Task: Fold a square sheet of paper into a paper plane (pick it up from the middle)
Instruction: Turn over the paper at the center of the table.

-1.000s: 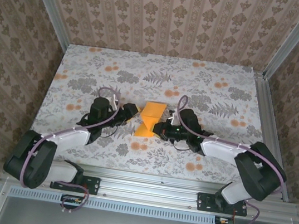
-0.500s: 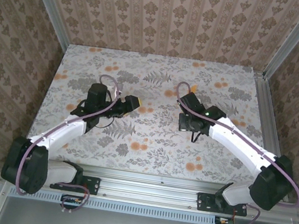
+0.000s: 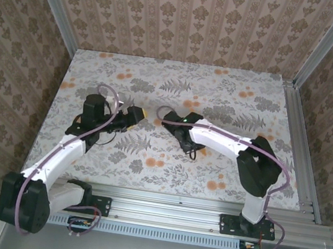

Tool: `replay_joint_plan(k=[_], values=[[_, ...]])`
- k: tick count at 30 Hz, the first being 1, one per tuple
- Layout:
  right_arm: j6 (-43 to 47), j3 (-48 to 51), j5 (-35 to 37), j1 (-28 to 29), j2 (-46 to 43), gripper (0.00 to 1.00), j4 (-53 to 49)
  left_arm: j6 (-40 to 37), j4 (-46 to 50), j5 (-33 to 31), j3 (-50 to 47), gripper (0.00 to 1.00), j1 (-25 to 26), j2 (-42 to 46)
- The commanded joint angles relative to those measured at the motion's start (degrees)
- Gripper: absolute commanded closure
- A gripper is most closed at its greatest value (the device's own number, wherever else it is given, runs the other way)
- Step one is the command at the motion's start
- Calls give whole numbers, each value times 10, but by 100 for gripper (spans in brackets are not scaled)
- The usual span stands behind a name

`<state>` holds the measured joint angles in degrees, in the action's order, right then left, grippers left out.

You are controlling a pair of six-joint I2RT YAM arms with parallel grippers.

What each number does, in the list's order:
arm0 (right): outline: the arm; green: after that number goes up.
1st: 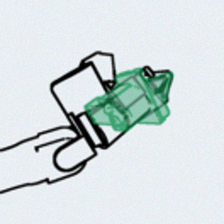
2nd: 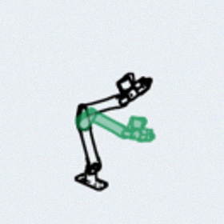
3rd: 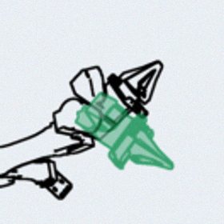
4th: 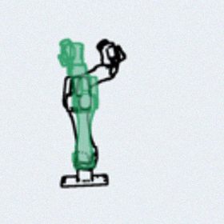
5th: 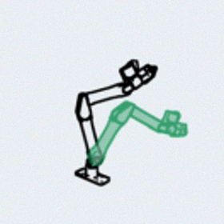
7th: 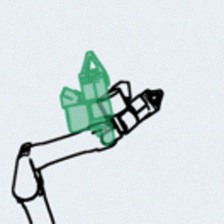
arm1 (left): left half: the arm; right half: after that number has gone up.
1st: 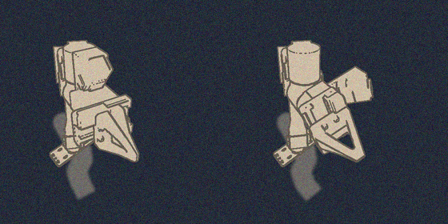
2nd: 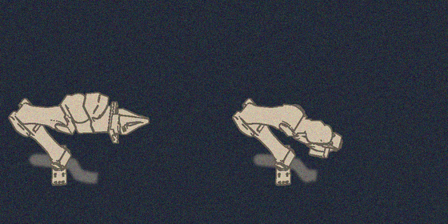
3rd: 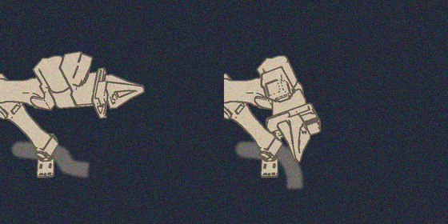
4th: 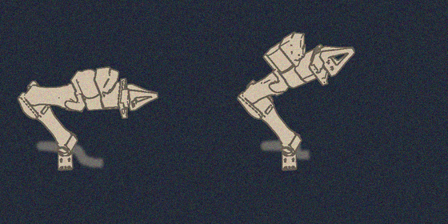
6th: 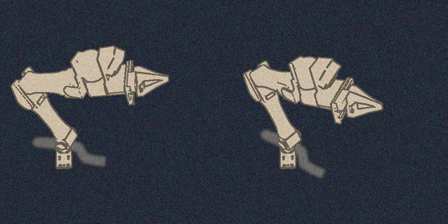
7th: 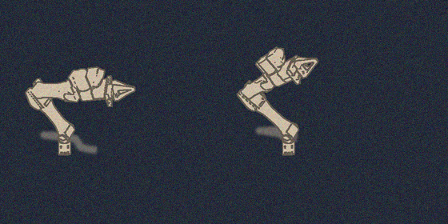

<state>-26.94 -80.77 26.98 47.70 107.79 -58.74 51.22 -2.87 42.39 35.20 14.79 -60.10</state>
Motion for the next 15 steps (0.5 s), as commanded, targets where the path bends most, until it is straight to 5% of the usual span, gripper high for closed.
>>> replay_joint_plan(k=[1,15], values=[[2,-33,-86,21,35,82,29,-18,25,24,-18,20,-17,20],[-24,-26,-254,48,77,61,167,-11,13,51,-43,20,-45,24]])
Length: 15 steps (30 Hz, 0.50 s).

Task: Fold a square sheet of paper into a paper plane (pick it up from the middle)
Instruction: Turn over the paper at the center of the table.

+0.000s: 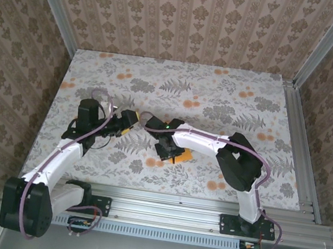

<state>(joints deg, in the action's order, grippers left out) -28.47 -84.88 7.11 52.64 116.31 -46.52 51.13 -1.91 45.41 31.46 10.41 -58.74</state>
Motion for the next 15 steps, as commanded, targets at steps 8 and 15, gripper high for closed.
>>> replay_joint_plan(k=[8,15], values=[[-24,121,-115,-52,-133,51,126,-9,-16,15,-19,20,4,-5],[-27,242,-150,-139,-252,47,154,-47,-7,-31,12,29,66,-63]])
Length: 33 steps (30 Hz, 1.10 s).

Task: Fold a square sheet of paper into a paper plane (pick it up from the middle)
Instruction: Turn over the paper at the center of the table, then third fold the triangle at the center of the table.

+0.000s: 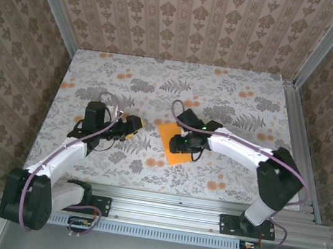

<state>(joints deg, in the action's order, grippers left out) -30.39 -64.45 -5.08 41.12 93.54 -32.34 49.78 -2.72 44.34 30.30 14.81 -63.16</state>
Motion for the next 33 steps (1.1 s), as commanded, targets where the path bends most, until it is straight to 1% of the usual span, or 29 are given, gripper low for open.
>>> replay_joint_plan(k=[1,4,6,7,8,12,16,21,23,33], values=[[-9,55,-41,-40,-36,46,12,-44,7,-32,36,32,36,-33],[-9,92,-67,-71,-65,46,44,-72,27,-66,75,39,79,-79],[-13,110,-85,-88,-80,46,57,-84,27,-71,99,45,104,-114],[-15,120,-94,-96,-86,45,66,-91,29,-94,114,48,118,-135],[-17,127,-103,-104,-90,45,73,-97,34,-102,128,50,138,-155],[-24,154,-129,-123,-101,45,95,-113,43,-117,171,58,181,-230],[-33,178,-151,-139,-109,45,120,-122,51,-124,200,71,213,-288],[-38,198,-164,-153,-113,45,136,-138,85,-147,218,78,238,-324],[-39,203,-167,-157,-112,45,140,-144,95,-157,218,79,247,-334],[-47,209,-183,-162,-102,44,164,-160,116,-191,206,86,256,-357]])
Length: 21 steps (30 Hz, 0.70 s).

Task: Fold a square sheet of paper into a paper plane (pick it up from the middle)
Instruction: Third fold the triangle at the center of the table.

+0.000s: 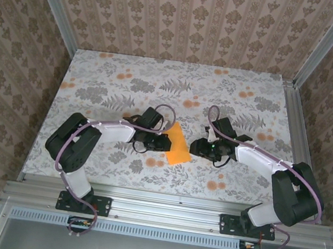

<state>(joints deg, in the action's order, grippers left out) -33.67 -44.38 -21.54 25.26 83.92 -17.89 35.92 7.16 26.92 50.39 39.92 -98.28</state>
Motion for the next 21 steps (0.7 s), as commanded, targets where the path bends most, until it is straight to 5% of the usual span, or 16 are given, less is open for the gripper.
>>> replay_joint_plan(k=[1,21], values=[[-17,8,-22,-3,-3,44,23,-23,17,-18,5,86,5,-10],[-20,-28,-68,1,90,40,70,-47,14,-26,-15,90,-2,-55]])
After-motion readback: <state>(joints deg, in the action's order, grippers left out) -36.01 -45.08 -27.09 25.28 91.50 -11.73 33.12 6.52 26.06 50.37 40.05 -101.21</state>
